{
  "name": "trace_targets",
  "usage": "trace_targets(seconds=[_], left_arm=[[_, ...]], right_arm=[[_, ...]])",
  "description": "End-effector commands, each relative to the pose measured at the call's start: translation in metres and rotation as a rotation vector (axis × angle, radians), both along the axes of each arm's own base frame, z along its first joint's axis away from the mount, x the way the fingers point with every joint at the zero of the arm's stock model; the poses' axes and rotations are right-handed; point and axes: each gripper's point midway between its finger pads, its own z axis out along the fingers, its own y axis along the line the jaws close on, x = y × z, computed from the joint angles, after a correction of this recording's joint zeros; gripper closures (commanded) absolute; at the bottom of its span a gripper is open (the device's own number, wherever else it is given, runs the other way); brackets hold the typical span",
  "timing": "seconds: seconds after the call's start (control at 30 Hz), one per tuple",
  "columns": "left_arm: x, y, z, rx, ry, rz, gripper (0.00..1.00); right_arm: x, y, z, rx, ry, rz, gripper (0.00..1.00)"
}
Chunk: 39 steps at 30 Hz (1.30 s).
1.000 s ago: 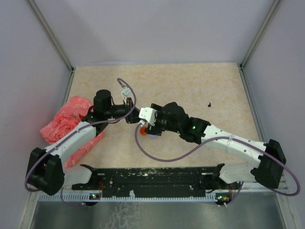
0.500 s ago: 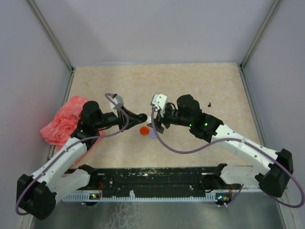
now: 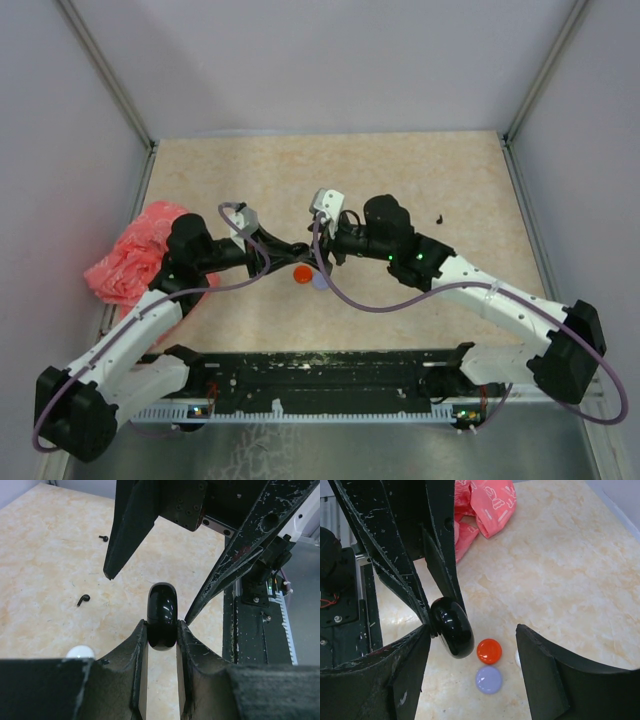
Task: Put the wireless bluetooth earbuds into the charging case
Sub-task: Open the charging case.
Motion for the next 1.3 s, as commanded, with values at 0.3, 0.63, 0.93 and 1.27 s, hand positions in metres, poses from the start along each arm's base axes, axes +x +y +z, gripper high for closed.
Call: trace_targets(seconds=[0.3,0.63,0.93,1.27], left_arm=[[-0.028,-0.005,-0.003,-0.016,-0.036,-0.178,1.00],[-0.034,-0.007,-0.006,-0.023,-0.032,-0.228,1.00],[-0.007,-0.002,-0.012,-0.035,-0.003,-0.031,1.00],[0.042,0.022,-0.016,-0.136,0.081,0.350,1.00]], right_arm=[[0.031,-0.027,0.021,0.047,-0.054,-0.108,0.32],[0.031,-0.035,0.027,0.068,-0.045,-0.100,0.33],[0.039,-0.042,0.023,0.061,0.030,-0.162,0.33],[0.092,-0.098,-0.042,-0.062,0.248,-0.530,0.36]])
